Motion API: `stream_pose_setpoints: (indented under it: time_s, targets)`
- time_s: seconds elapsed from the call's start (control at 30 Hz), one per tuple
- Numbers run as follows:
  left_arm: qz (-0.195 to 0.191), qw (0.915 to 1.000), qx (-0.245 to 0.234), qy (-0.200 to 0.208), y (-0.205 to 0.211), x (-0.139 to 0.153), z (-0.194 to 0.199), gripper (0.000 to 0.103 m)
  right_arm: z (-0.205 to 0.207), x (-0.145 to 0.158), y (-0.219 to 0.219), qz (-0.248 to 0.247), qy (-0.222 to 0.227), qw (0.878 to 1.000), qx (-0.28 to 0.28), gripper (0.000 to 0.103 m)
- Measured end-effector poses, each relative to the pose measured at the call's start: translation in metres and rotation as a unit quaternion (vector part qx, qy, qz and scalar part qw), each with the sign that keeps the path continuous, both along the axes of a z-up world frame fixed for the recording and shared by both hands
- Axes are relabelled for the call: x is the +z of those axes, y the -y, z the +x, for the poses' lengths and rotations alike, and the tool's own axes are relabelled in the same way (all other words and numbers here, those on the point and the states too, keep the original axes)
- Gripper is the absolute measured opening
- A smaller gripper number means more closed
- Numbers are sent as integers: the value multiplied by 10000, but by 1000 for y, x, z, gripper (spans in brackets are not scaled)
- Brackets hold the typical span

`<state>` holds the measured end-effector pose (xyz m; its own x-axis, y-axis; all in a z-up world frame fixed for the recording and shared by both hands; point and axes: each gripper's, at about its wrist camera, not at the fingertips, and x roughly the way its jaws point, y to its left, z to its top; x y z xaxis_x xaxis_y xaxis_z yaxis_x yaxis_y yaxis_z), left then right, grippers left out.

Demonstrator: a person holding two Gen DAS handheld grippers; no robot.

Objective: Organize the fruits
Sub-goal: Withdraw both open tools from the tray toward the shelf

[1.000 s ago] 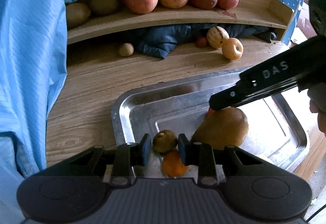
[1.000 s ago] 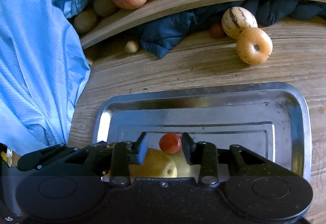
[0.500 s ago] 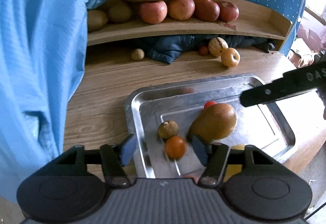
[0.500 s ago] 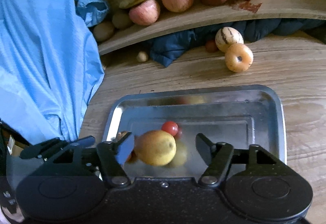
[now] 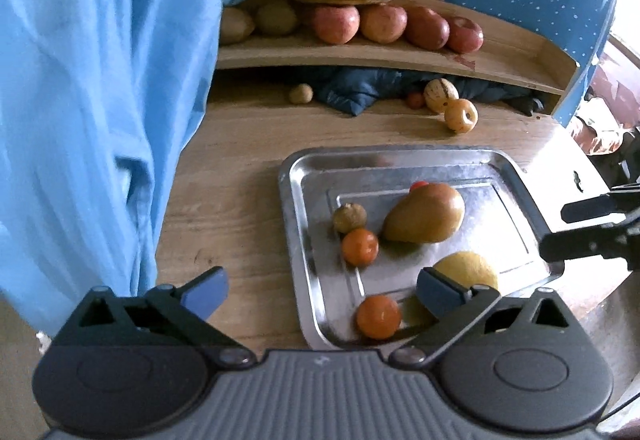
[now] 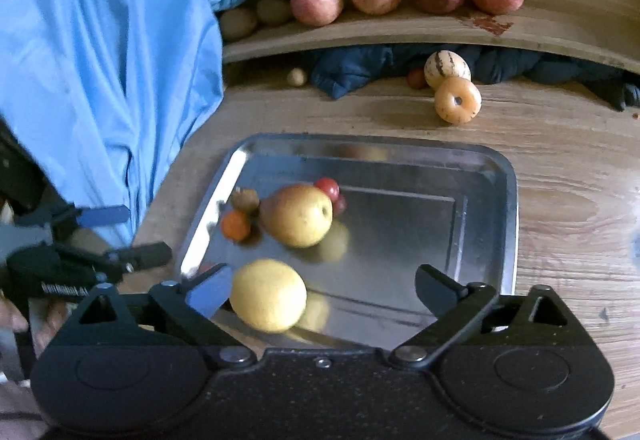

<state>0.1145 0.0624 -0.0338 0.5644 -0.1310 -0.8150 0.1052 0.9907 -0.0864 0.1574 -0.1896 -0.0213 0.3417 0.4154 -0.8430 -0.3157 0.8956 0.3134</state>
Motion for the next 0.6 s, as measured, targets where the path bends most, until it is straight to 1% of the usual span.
stream_pose_setpoints:
  time_s: [0.07, 0.23, 0.37, 0.6]
  targets:
    - [82, 9999, -27, -80, 0, -1, -2, 103, -5, 1, -1, -111, 12, 9998, 159, 102]
    - [442, 9986, -171, -213, 2, 0, -6, 103, -10, -3, -6, -481, 7, 9978, 447, 102]
    - [663, 9973, -205, -253, 4, 1, -4, 103, -10, -6, -8, -611, -53, 9969, 493, 102]
    - [827, 9961, -264, -165, 9, 6, 12, 103, 0, -8, -7, -756, -42, 9962, 429, 102]
